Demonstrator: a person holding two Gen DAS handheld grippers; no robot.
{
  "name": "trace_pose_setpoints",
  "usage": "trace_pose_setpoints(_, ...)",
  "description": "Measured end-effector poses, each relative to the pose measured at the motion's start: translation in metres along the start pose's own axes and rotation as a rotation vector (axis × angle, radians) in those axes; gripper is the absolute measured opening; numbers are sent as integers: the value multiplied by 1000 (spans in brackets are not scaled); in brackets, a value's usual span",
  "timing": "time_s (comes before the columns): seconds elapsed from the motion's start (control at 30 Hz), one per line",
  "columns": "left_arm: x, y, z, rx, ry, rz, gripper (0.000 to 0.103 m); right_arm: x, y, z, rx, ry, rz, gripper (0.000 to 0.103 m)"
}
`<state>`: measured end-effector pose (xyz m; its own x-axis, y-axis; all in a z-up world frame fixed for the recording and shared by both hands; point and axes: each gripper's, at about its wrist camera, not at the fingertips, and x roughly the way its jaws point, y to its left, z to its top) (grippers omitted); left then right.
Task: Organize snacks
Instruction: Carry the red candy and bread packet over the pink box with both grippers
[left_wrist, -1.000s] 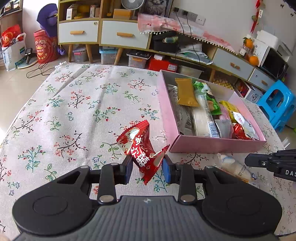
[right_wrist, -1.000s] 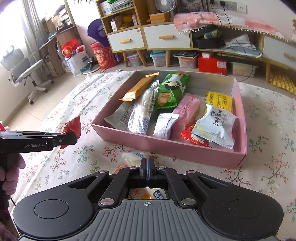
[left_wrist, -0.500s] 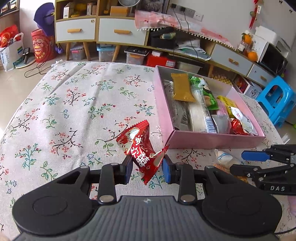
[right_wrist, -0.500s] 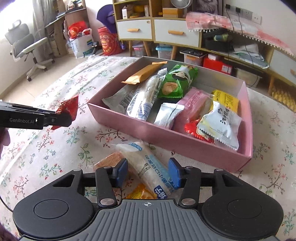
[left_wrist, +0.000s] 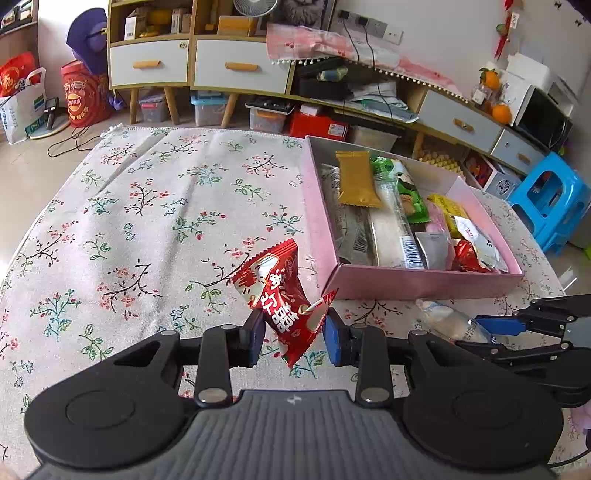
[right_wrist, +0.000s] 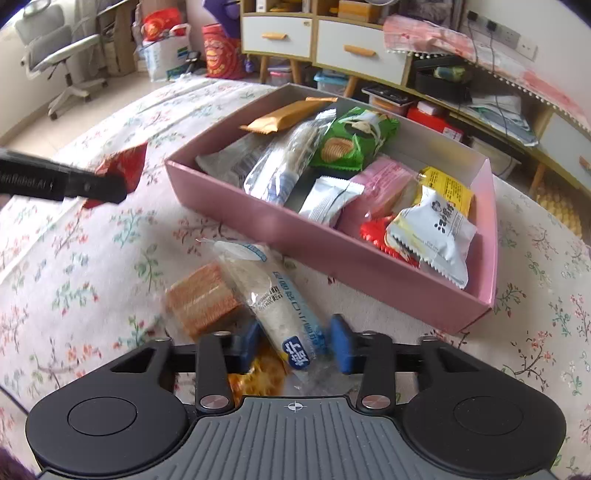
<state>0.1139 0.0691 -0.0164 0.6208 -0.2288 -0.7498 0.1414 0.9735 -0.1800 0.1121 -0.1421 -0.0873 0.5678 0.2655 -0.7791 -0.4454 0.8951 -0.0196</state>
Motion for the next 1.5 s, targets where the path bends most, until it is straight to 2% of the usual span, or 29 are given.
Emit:
trace_pose_setpoints(0.17, -3, -1, 1, 5, -9, -4, 31, -12, -5, 4, 54, -17, 58, 21)
trace_pose_setpoints(0.27, -5, -2, 3, 1, -16, -9, 31, -21, -10, 5, 99, -32, 101, 17)
trace_pose_setpoints(0.47, -11, -5, 7, -11, -35, -25, 31, -39, -17, 6, 165, -62, 138, 15)
trace_pose_setpoints(0.67, -12, -14, 11, 2, -56, -37, 31, -59, -24, 11, 229, -130, 175, 15)
trace_pose_setpoints(0.87, -2, -32, 19, 3, -57, -70, 31, -67, -49, 18, 379, -219, 154, 15)
trace_pose_setpoints(1.13, 26, -71, 33, 72, -25, -100, 31, -49, -97, 25, 636, -301, 54, 15)
trace_pose_setpoints(1.3, 47, -97, 52, 140, -22, -129, 31, -28, -124, 27, 758, -317, 33, 16)
trace_pose_setpoints(1.5, 73, -123, 69, 222, -25, -161, 31, -9, -144, 21, 848, -324, 49, 16)
